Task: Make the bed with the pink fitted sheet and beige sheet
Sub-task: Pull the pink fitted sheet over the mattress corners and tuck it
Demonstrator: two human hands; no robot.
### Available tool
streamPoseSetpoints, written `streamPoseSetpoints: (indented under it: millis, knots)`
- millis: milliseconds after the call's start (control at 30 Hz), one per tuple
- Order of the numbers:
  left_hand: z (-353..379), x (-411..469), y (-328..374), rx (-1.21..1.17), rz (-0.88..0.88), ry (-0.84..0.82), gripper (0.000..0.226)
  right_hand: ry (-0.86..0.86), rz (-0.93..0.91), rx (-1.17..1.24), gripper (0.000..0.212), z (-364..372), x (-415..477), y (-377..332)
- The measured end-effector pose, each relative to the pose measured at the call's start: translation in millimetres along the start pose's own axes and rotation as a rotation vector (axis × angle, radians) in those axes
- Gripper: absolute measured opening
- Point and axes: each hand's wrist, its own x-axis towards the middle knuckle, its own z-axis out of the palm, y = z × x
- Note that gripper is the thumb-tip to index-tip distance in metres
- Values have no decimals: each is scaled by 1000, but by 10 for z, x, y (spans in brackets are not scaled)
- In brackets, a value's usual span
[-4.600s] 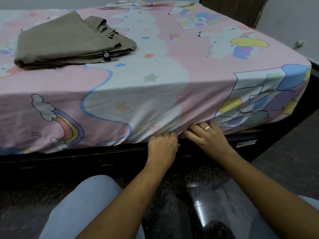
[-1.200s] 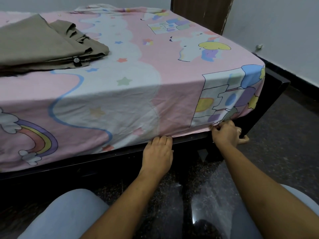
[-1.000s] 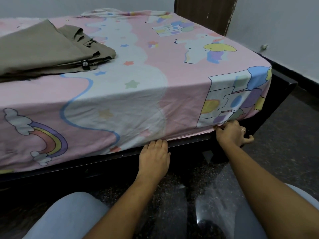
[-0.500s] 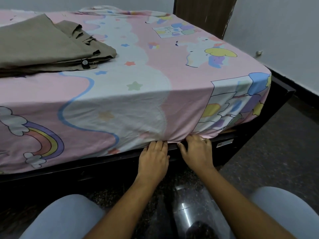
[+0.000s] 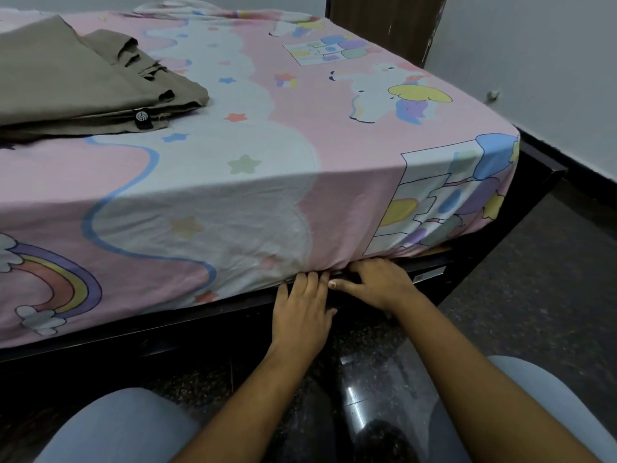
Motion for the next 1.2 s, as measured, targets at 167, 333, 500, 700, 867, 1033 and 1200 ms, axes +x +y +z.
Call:
streamPoseSetpoints:
  millis: [167,333,500,700,867,1033,1200]
  knots:
    - [19,14,-11,-81,38,1,75,-18,-44,58,43,-93,-13,15]
    - [-10,47,73,-62,-10,-24,76,38,146,180,22,-378,-130,371]
    - [29,25,87,-63,10,-23,77,-31,231,69,41,-288,-221,622]
    - [40,14,63,-51,88,-13,71,-21,305,-20,52,-116,-219,554]
    - [42,106,110,-41,116,-31,75,-2,421,28,58,13,-48,476]
    - [89,118,165,-29,68,-58,91,98,464,-25,46,-37,2,437]
    - [50,146,154,-59,46,-161,93,261,431,-122,23,-117,-72,311]
